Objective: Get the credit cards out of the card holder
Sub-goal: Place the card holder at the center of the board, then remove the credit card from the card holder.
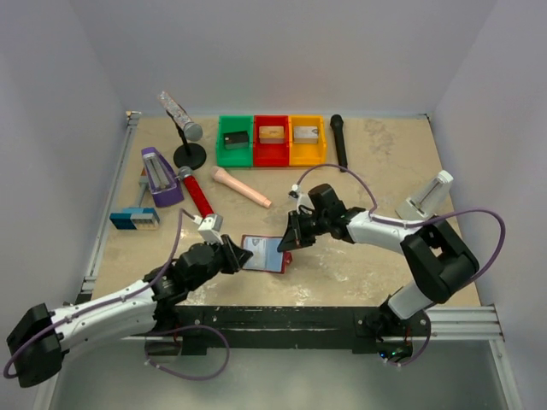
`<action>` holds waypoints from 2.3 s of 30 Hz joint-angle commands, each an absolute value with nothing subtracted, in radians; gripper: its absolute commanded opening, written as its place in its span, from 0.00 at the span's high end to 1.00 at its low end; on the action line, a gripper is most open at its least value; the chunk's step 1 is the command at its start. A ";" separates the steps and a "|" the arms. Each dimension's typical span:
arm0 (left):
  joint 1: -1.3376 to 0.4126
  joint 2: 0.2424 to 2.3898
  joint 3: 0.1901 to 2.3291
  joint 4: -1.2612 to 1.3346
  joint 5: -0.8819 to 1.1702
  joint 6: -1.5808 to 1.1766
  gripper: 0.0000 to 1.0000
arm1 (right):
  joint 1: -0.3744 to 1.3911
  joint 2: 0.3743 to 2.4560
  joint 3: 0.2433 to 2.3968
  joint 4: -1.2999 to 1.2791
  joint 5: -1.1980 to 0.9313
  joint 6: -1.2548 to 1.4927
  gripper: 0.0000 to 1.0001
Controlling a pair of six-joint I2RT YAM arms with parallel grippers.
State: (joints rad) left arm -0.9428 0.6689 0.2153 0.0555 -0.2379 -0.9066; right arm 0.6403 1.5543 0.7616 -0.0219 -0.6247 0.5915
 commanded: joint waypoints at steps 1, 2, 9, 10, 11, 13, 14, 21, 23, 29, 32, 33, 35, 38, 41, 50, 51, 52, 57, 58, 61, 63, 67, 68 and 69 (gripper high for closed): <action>-0.936 0.799 0.201 0.302 -0.210 -0.917 0.81 | 0.623 1.572 0.752 0.028 -0.655 0.565 1.00; -0.934 0.834 0.201 0.330 -0.204 -0.919 0.81 | 0.623 1.577 0.753 0.020 -0.655 0.561 1.00; -0.920 0.986 0.201 0.408 -0.198 -0.927 0.82 | 0.615 1.589 0.776 -0.087 -0.627 0.499 1.00; -0.919 0.998 0.201 0.411 -0.199 -0.925 0.82 | 0.615 1.591 0.779 -0.106 -0.621 0.488 1.00; -0.919 1.008 0.198 0.413 -0.199 -0.925 0.83 | 0.614 1.592 0.785 -0.123 -0.614 0.480 1.00; -0.917 1.020 0.195 0.422 -0.201 -0.927 0.83 | 0.614 1.597 0.796 -0.153 -0.600 0.462 1.00; -0.917 1.025 0.190 0.428 -0.201 -0.927 0.83 | 0.614 1.600 0.801 -0.164 -0.594 0.457 1.00; -0.917 1.023 0.170 0.449 -0.195 -0.936 0.83 | 0.609 1.600 0.828 -0.233 -0.548 0.440 0.71; -0.917 1.008 0.166 0.443 -0.196 -0.936 0.83 | 0.607 1.589 0.834 -0.250 -0.535 0.440 0.64; -0.917 0.942 0.164 0.408 -0.202 -0.931 0.83 | 0.597 1.525 0.876 -0.349 -0.465 0.431 0.50; -0.917 0.896 0.164 0.374 -0.213 -0.930 0.83 | 0.597 1.473 0.917 -0.461 -0.387 0.399 0.48; -0.917 0.873 0.163 0.359 -0.216 -0.930 0.83 | 0.597 1.433 0.925 -0.498 -0.353 0.387 0.48; -0.916 0.841 0.161 0.336 -0.229 -0.928 0.82 | 0.597 1.352 0.919 -0.522 -0.312 0.374 0.48; -0.914 0.799 0.149 0.313 -0.238 -0.931 0.83 | 0.598 1.214 0.858 -0.419 -0.388 0.400 0.54; -0.908 0.767 0.130 0.296 -0.235 -0.927 0.82 | 0.604 1.167 0.772 -0.209 -0.581 0.515 0.55; -0.854 0.794 0.107 0.270 -0.186 -0.913 0.87 | 0.730 1.416 0.667 0.236 -0.675 0.749 0.74; -0.848 0.802 0.107 0.270 -0.181 -0.913 0.88 | 0.742 1.439 0.670 0.244 -0.664 0.752 0.74; -0.842 0.811 0.106 0.273 -0.179 -0.913 0.88 | 0.752 1.462 0.672 0.247 -0.654 0.755 0.75; -0.833 0.853 0.098 0.294 -0.176 -0.913 0.88 | 0.753 1.529 0.650 0.258 -0.595 0.778 0.74; -0.833 0.862 0.095 0.301 -0.173 -0.911 0.88 | 0.753 1.537 0.649 0.253 -0.589 0.775 0.73; -0.833 0.902 0.091 0.319 -0.160 -0.913 0.88 | 0.752 1.562 0.647 0.226 -0.568 0.764 0.70; -0.833 0.923 0.083 0.337 -0.143 -0.916 0.89 | 0.749 1.580 0.647 0.219 -0.563 0.761 0.68; -0.833 0.939 0.057 0.376 -0.121 -0.931 0.89 | 0.749 1.614 0.652 0.222 -0.565 0.762 0.67; -0.833 0.937 0.054 0.377 -0.121 -0.933 0.89 | 0.747 1.621 0.653 0.222 -0.563 0.762 0.67; -0.833 0.933 0.049 0.379 -0.121 -0.934 0.89 | 0.746 1.626 0.655 0.221 -0.561 0.762 0.67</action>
